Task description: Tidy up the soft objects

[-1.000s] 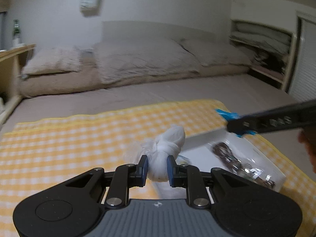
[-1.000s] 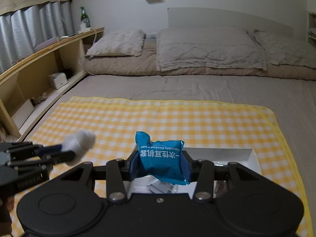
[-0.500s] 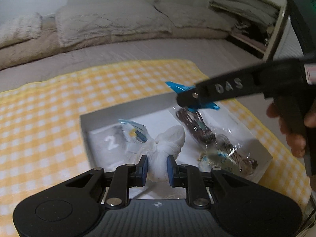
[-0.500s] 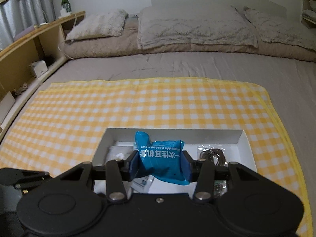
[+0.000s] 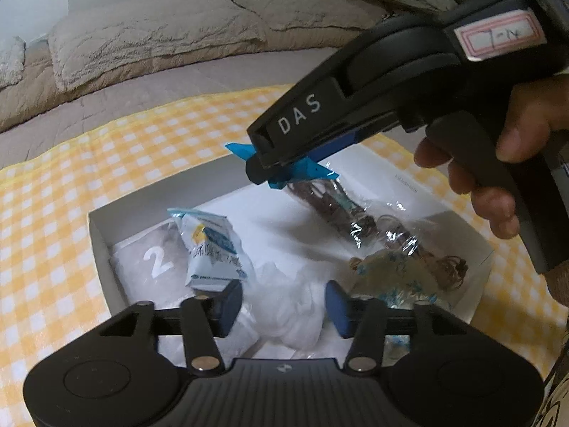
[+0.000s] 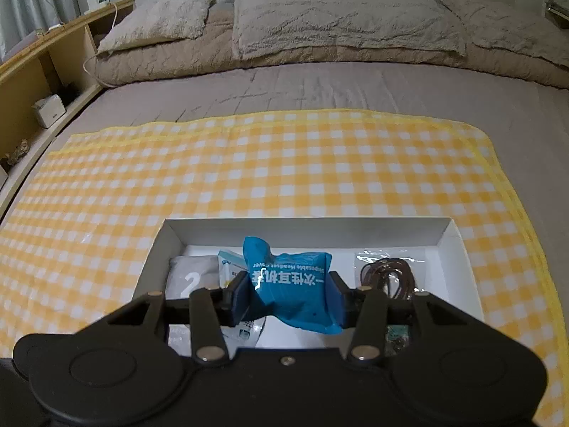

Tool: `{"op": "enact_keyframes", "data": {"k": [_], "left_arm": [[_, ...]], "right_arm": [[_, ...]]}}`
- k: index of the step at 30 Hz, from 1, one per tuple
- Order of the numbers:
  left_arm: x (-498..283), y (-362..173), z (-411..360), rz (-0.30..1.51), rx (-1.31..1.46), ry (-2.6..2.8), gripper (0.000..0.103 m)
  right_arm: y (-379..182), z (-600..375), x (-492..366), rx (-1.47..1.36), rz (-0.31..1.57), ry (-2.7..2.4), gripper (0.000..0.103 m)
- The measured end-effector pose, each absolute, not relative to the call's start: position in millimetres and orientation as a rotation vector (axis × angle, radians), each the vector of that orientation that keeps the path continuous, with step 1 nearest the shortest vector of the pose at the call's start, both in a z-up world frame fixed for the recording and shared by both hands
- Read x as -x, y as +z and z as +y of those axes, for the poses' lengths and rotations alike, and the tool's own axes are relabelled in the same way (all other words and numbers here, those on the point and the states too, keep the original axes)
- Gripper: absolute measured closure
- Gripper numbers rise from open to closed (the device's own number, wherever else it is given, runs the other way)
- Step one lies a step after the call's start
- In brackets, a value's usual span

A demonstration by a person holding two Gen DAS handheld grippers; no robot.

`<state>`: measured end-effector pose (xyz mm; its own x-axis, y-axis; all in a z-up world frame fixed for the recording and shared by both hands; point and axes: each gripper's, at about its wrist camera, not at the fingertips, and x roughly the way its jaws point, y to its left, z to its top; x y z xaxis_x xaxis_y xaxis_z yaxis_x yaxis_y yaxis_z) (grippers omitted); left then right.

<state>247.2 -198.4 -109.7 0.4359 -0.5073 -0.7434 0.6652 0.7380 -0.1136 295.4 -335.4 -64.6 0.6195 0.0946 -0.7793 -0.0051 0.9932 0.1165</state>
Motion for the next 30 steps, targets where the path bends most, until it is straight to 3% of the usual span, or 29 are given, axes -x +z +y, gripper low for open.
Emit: {"op": "enact_keyframes", "data": {"k": [4, 6, 11, 30], "left_arm": [[-248.8, -110.6, -194.3, 0.866, -0.197, -0.720, 0.035], [-248.6, -109.0, -191.8, 0.862, -0.193, -0.710, 0.029], [-248.2, -103.8, -186.2, 0.848, -0.177, -0.681, 0.017], [-215.9, -44.6, -141.5, 0.736, -0.105, -0.529, 0.000]], "right_arm": [[-71.7, -334.0, -301.6, -0.094, 0.912, 0.044, 0.053], [-74.2, -334.7, -302.9, -0.100, 0.907, 0.018, 0.039], [-77.0, -339.4, -299.9, -0.101, 0.908, -0.008, 0.021], [-27.2, -363.6, -223.2, -0.170, 0.776, 0.015, 0.010]]}}
